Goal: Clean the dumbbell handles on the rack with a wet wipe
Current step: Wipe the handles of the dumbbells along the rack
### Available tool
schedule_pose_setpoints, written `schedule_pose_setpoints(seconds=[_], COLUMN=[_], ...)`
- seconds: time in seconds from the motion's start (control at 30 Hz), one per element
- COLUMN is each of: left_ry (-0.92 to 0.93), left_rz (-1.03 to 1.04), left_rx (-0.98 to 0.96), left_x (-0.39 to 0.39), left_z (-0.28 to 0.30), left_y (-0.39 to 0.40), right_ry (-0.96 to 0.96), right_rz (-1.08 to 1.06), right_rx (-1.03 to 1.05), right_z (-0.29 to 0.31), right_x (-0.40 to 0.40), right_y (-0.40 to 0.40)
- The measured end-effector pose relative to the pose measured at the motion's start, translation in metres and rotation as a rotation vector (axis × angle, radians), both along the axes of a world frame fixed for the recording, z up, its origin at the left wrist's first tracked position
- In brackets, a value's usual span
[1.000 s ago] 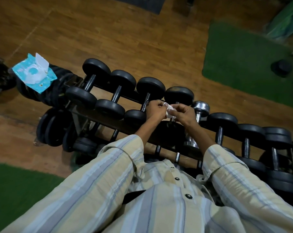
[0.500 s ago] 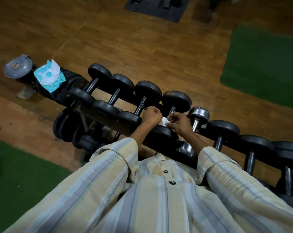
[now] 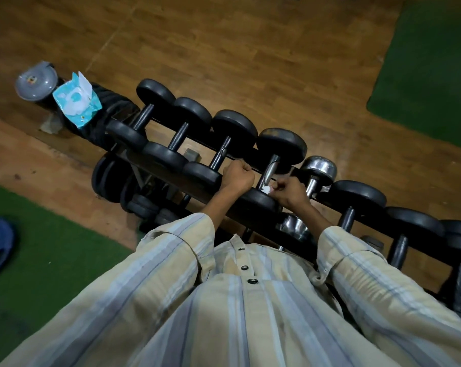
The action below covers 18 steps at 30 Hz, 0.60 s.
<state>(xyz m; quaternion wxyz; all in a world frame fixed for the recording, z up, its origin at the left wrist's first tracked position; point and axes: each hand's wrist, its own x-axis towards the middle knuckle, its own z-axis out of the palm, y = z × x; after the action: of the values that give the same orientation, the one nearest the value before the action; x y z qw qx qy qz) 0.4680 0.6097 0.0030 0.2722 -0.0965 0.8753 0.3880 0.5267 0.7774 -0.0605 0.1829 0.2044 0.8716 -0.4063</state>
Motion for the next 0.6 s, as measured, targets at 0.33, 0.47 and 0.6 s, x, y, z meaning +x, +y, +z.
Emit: schedule_pose_setpoints(seconds=[0.33, 0.47, 0.6], left_ry=[-0.147, -0.183, -0.219], left_rz=[-0.136, -0.228, -0.310], left_rx=[-0.053, -0.076, -0.105], left_x=[-0.025, -0.034, -0.041], left_z=[-0.009, -0.008, -0.012], left_y=[0.001, 0.008, 0.014], right_ry=[-0.245, -0.319, -0.422], right_rz=[-0.323, -0.358, -0.472], right_rx=[-0.253, -0.426, -0.676], right_z=[-0.025, -0.027, -0.024], right_x=[-0.013, -0.018, -0.019], right_y=[-0.013, -0.015, -0.015])
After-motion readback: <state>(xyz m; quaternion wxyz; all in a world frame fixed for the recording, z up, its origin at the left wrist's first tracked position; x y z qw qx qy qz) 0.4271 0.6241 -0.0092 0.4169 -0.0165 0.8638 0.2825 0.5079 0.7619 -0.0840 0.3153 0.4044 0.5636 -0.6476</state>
